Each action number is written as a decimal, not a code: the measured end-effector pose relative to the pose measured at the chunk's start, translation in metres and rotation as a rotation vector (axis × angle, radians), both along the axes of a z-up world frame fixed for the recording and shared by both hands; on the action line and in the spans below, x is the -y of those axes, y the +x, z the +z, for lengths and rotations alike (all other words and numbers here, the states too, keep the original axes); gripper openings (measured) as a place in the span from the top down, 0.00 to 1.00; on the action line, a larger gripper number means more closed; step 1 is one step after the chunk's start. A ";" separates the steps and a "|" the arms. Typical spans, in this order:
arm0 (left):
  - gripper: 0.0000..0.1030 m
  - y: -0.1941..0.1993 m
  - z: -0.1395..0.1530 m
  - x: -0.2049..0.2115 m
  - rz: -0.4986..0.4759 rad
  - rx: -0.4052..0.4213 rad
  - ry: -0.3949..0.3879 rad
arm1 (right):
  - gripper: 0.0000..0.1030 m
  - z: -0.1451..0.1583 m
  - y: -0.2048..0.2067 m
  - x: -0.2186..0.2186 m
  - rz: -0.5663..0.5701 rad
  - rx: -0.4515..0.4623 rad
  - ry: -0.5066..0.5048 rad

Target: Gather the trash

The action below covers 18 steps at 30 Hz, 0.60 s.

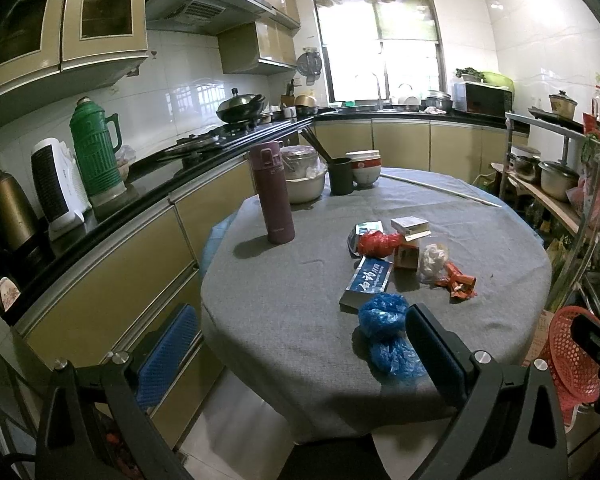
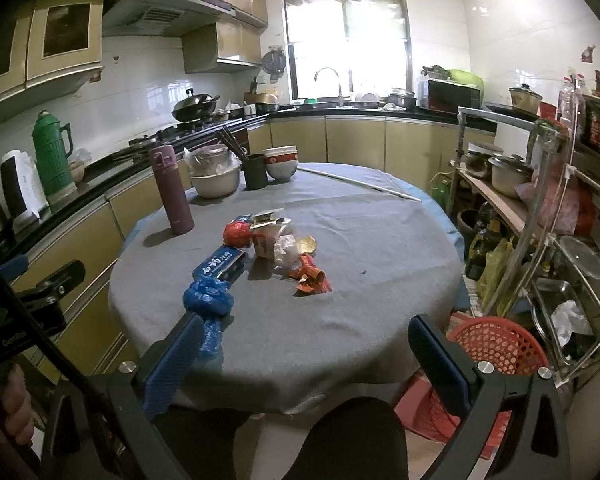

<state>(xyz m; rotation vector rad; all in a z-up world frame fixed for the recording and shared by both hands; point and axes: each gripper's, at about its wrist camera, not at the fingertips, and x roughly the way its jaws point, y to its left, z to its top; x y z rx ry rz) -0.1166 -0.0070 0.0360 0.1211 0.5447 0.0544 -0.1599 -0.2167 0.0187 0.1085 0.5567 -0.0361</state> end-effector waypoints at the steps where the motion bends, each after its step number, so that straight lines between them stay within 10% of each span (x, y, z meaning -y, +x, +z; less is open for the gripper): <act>1: 0.00 0.000 0.000 0.000 0.000 -0.001 0.000 | 0.00 0.000 0.000 0.000 0.000 0.002 0.004; 18: 0.00 0.011 -0.006 -0.004 0.016 -0.027 0.001 | 0.00 -0.002 0.013 -0.001 0.014 -0.047 -0.016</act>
